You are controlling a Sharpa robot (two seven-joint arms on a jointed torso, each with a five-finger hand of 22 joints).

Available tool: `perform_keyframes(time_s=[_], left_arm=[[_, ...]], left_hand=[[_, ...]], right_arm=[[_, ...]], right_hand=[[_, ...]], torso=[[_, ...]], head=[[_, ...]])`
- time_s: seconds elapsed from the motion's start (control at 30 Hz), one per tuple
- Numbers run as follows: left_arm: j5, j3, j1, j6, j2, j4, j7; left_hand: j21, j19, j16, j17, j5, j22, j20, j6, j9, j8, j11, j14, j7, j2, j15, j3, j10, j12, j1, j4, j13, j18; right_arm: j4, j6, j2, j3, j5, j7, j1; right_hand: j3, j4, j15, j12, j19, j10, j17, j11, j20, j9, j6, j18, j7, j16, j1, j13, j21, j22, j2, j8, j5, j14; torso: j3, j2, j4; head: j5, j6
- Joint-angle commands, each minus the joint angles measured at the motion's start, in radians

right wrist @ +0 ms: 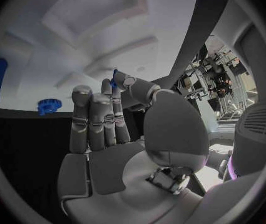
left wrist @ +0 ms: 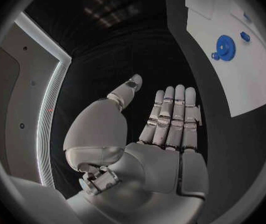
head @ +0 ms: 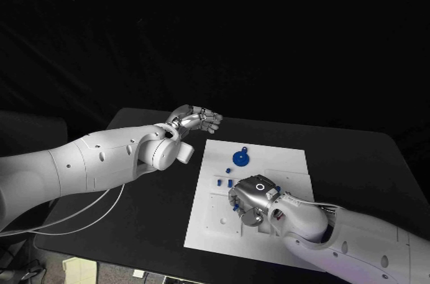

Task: Assemble the parts on the task board

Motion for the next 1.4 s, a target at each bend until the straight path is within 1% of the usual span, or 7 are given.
perform_keyframes(time_s=[0.03,0.27,0.4,0.6,0.77,1.17,1.4], left_arm=[[0.004,0.001,0.001,0.007,0.001,0.001,0.006],[0.004,0.001,0.001,0.008,-0.001,0.002,0.005],[0.004,0.001,0.001,0.009,-0.001,0.002,0.005],[0.004,0.001,0.001,0.009,-0.001,0.003,0.004],[0.004,0.001,0.001,0.009,-0.002,0.003,0.004],[0.004,0.001,0.001,0.009,-0.001,0.003,0.003],[0.004,0.001,0.001,0.010,0.000,0.004,0.003]], left_hand=[[-0.007,0.000,-0.007,0.002,0.000,0.001,0.005,-0.009,-0.001,0.004,0.005,0.002,-0.001,0.003,0.006,0.001,-0.003,-0.001,-0.004,0.005,-0.002,0.013],[-0.007,0.000,-0.007,0.002,0.000,0.001,0.005,-0.009,-0.001,0.004,0.005,0.002,-0.001,0.003,0.006,0.001,-0.003,-0.001,-0.004,0.006,-0.002,0.013],[-0.007,0.000,-0.008,0.002,0.000,0.002,0.005,-0.009,-0.001,0.004,0.005,0.002,-0.001,0.002,0.006,0.001,-0.003,-0.001,-0.005,0.006,-0.003,0.013],[-0.008,0.000,-0.008,0.003,0.000,0.002,0.005,-0.010,-0.001,0.004,0.005,0.002,-0.001,0.002,0.006,0.001,-0.003,-0.001,-0.005,0.007,-0.004,0.013],[-0.008,0.000,-0.009,0.003,0.000,0.002,0.005,-0.010,-0.002,0.004,0.005,0.002,-0.001,0.002,0.006,0.001,-0.003,-0.001,-0.006,0.007,-0.004,0.013],[-0.009,0.000,-0.010,0.004,0.000,0.003,0.005,-0.010,-0.002,0.004,0.006,0.002,-0.001,0.002,0.007,0.000,-0.003,-0.001,-0.006,0.008,-0.005,0.013],[-0.009,0.000,-0.011,0.004,0.000,0.003,0.005,-0.010,-0.002,0.004,0.006,0.002,-0.001,0.002,0.007,0.000,-0.003,-0.001,-0.006,0.008,-0.006,0.013]], right_arm=[[0.000,-0.005,-0.001,0.000,-0.013,-0.007,-0.001],[-0.005,0.000,-0.001,0.000,-0.014,-0.010,-0.001],[-0.006,0.021,0.001,0.000,-0.015,-0.010,-0.001],[-0.006,0.044,0.001,0.000,-0.015,-0.007,-0.001],[-0.005,0.045,0.003,0.000,-0.015,-0.006,-0.001],[-0.008,0.065,0.012,-0.001,-0.028,-0.019,-0.001],[-0.012,0.077,0.023,-0.006,-0.030,-0.022,-0.001]], right_hand=[[0.006,-0.001,-0.008,-0.003,0.003,0.076,0.001,0.008,-0.007,0.001,0.006,0.037,0.000,0.003,-0.008,0.002,0.006,0.018,-0.002,0.004,-0.002,-0.012],[0.007,-0.001,-0.008,-0.004,0.004,0.076,0.001,0.008,-0.008,0.001,0.006,0.037,0.000,0.004,-0.008,0.002,0.007,0.018,-0.002,0.004,-0.002,-0.012],[0.007,-0.002,-0.008,-0.004,0.004,0.077,0.001,0.008,-0.008,0.001,0.007,0.037,0.000,0.004,-0.008,0.002,0.007,0.018,-0.003,0.004,-0.002,-0.012],[0.007,-0.002,-0.008,-0.004,0.004,0.077,0.002,0.008,-0.008,0.002,0.007,0.037,0.000,0.004,-0.009,0.003,0.007,0.018,-0.002,0.004,-0.002,-0.012],[0.007,-0.002,-0.008,-0.005,0.004,0.077,0.002,0.008,-0.008,0.002,0.007,0.037,0.000,0.005,-0.010,0.003,0.008,0.019,-0.002,0.004,-0.002,-0.012],[0.007,-0.003,-0.008,-0.006,0.004,0.078,0.002,0.008,-0.008,0.002,0.007,0.037,0.000,0.006,-0.011,0.004,0.008,0.019,-0.001,0.004,-0.001,-0.012],[0.007,-0.003,-0.008,-0.006,0.003,0.078,0.003,0.008,-0.008,0.002,0.007,0.037,0.000,0.006,-0.011,0.004,0.009,0.019,-0.001,0.004,0.000,-0.012]], torso=[[0.0004,0.000,0.0000],[0.0007,0.000,0.0002],[0.0002,0.000,-0.0002],[-0.0002,0.000,0.0000],[-0.0002,0.000,-0.0006],[-0.0008,0.000,-0.0006],[-0.0010,0.000,0.0003]], head=[[0.000,0.000],[-0.001,0.002],[0.000,0.002],[-0.001,-0.002],[-0.001,-0.004],[-0.002,-0.005],[-0.004,-0.007]])
